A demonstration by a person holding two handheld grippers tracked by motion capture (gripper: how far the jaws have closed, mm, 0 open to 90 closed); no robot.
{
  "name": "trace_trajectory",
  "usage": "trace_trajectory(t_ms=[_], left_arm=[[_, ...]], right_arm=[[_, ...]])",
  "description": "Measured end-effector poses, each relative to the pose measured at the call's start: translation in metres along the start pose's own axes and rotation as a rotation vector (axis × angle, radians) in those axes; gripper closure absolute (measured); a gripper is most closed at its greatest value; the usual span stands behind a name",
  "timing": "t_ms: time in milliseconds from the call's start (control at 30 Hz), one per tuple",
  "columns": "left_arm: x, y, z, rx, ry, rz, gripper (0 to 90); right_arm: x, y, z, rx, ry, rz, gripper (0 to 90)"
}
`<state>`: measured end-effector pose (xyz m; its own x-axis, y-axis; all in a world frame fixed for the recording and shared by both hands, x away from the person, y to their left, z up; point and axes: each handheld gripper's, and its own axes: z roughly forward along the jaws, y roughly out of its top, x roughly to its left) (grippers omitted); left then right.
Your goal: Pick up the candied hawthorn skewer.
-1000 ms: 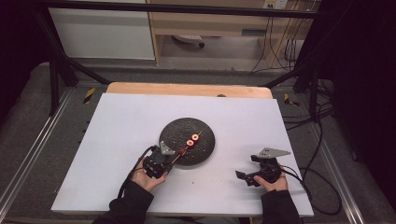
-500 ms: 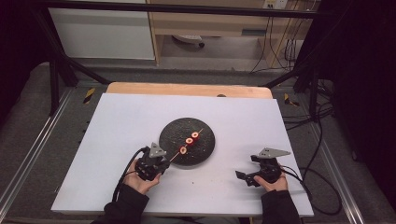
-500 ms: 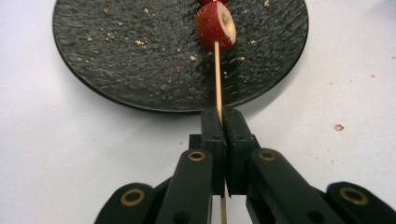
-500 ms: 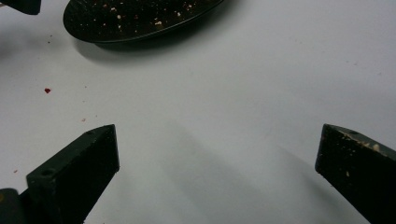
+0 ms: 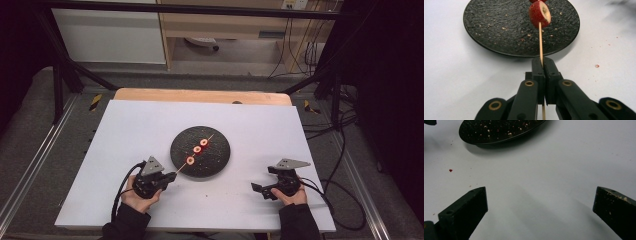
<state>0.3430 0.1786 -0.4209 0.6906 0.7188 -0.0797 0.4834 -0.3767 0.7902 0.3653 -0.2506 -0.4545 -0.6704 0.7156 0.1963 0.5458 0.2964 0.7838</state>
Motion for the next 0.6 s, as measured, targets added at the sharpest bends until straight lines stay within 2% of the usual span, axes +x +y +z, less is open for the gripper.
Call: trace_trajectory(t_ms=[67,333,600], left_arm=[[0.001,-0.003,-0.002,-0.015,-0.015,-0.007,88.5],[0.002,-0.008,-0.006,-0.061,-0.028,-0.003,88.5],[0.0,-0.013,-0.006,-0.072,-0.042,0.002,88.5]], right_arm=[[0.001,0.001,0.001,-0.002,0.001,0.005,0.5],[0.009,0.008,0.003,-0.016,0.007,0.016,0.5],[0.02,0.022,0.01,-0.045,0.022,0.028,0.4]])
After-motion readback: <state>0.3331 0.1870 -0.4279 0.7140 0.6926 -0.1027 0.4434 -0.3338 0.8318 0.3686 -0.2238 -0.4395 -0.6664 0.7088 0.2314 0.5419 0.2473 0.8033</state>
